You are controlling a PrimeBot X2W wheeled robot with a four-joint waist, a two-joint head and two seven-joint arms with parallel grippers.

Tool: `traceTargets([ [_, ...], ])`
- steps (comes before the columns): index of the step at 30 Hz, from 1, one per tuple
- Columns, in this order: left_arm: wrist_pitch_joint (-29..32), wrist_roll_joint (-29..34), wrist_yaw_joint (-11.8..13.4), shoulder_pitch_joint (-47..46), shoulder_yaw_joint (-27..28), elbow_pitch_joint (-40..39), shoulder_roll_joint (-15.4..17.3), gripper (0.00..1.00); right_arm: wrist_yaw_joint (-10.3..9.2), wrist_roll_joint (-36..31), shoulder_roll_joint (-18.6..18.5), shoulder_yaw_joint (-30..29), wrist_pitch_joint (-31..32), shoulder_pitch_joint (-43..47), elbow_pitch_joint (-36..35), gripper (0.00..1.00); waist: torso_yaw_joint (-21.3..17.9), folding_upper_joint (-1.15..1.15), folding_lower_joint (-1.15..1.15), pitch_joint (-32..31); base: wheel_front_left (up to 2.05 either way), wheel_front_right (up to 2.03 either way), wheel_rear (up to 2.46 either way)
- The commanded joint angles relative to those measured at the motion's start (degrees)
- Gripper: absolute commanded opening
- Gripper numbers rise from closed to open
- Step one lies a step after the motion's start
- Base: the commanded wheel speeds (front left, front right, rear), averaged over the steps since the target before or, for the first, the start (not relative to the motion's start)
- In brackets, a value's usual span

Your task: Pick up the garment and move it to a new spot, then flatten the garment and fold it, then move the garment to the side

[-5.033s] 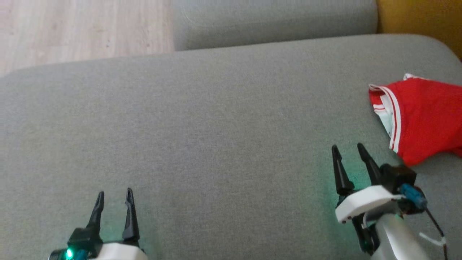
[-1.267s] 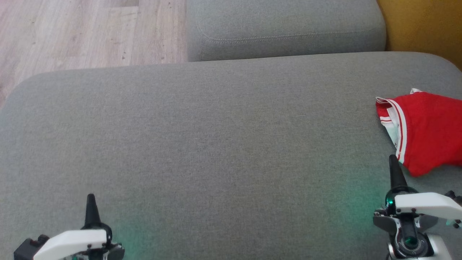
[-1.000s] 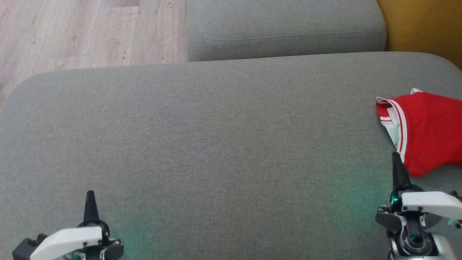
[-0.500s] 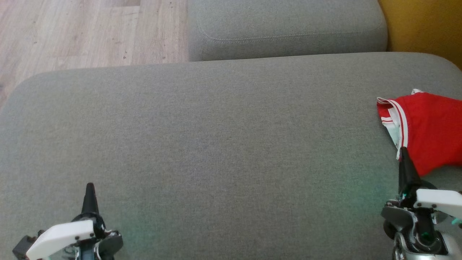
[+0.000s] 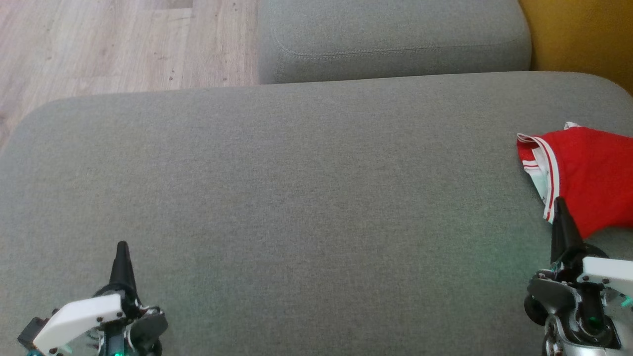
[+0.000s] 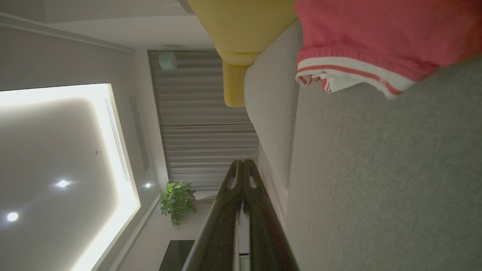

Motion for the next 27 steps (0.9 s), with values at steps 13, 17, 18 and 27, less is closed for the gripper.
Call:
traceTargets([
  [13,0.2,-0.3,-0.4,-2.7,2.3,-2.1,0.3,0.00,-0.04,0.4,-0.2,1.2,0.3,-1.0,-2.3,0.00,0.0,0.00,0.00,0.0,0.00,0.00,0.00],
  [17,0.2,-0.3,-0.4,-2.7,2.3,-2.1,0.3,0.00,-0.04,0.4,-0.2,1.2,0.3,-1.0,-2.3,0.00,0.0,0.00,0.00,0.0,0.00,0.00,0.00],
  [18,0.2,-0.3,-0.4,-2.7,2.3,-2.1,0.3,0.00,-0.04,0.4,-0.2,1.2,0.3,-1.0,-2.3,0.00,0.0,0.00,0.00,0.0,0.00,0.00,0.00],
  [27,0.2,-0.3,-0.4,-2.7,2.3,-2.1,0.3,0.00,-0.04,0.4,-0.2,1.2,0.3,-1.0,-2.3,0.00,0.0,0.00,0.00,0.0,0.00,0.00,0.00],
])
